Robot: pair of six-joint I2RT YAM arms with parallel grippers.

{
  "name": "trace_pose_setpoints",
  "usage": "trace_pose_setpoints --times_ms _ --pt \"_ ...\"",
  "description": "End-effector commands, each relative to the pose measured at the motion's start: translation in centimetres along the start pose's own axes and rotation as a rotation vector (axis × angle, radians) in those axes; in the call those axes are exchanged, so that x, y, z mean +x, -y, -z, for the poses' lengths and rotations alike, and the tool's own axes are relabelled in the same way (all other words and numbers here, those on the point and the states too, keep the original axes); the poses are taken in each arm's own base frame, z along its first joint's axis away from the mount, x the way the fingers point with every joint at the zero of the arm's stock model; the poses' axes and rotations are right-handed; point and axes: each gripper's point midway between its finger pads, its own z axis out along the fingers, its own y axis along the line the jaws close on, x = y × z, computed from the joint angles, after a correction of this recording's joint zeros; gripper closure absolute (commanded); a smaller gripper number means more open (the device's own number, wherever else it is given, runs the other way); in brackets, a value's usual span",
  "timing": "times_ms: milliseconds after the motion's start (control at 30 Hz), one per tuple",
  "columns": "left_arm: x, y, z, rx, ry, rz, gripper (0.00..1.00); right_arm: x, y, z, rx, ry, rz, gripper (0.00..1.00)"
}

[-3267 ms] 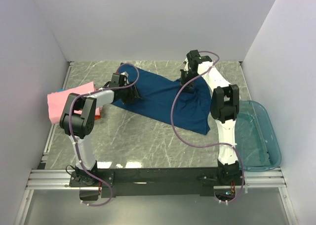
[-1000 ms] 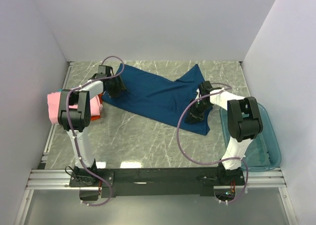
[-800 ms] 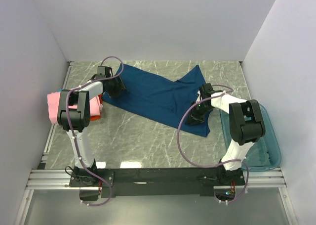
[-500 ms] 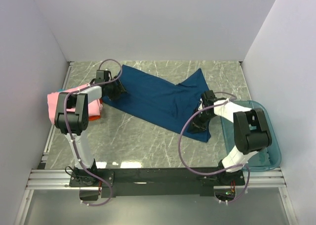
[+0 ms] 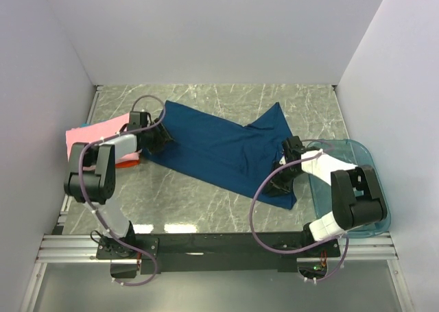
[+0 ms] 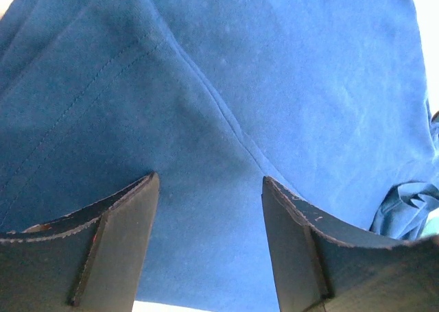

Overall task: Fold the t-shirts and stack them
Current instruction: Fold the tshirt

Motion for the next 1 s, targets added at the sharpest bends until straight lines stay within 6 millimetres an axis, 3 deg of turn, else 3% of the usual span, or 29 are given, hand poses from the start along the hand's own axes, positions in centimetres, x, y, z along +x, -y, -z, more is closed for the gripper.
trace_pose_setpoints --times_ms 0,200,400,500,667,800,967 --pt "4.4 -4.2 1.4 -0.135 -0.084 0.070 0.31 2.4 4.5 -0.4 0.191 -0.040 -0.035 0.60" --pt "7.0 -5.1 3.8 -0.133 -0.083 0.112 0.30 3.0 4.6 0.8 0.200 -0.017 -0.048 0.60" --pt "7.3 -4.0 5.4 -0.097 -0.063 0.101 0.30 2.5 3.7 2.1 0.181 0.015 -0.037 0.60" --pt "6.3 -2.3 6.2 -0.071 -0.040 0.074 0.30 1.5 2.3 3.6 0.157 0.043 -0.011 0.60" --pt "4.1 0.9 7.0 -0.010 0.016 0.011 0.29 -1.5 -2.8 6.8 0.065 0.132 0.078 0.60" --pt "3.7 2.6 5.9 0.033 0.001 -0.006 0.30 -2.8 -6.2 6.1 0.013 0.122 0.154 0.60" --pt "4.4 4.0 4.3 0.079 -0.020 -0.043 0.30 -2.7 -9.5 2.3 -0.007 0.033 0.237 0.60"
